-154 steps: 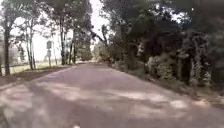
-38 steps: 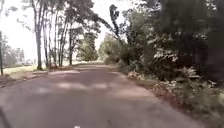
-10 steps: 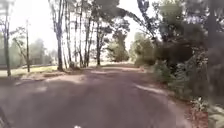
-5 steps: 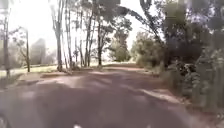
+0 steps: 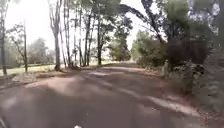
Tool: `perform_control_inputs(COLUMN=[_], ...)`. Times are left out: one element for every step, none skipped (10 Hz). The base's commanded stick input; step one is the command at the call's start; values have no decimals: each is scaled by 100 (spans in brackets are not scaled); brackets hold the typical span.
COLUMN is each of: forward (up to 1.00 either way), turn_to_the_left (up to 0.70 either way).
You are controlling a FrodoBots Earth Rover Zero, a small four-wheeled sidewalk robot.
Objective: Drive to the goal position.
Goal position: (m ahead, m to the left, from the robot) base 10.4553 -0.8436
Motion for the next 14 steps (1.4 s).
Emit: perform_control_inputs(forward=[100,100,100,100,100,100,100,100,100,100,100,100,100,100], turn_to_the_left=[-7,-7,-7,-7,-7,-7,-7,-7,-7,-7,-7,-7,-7,-7])
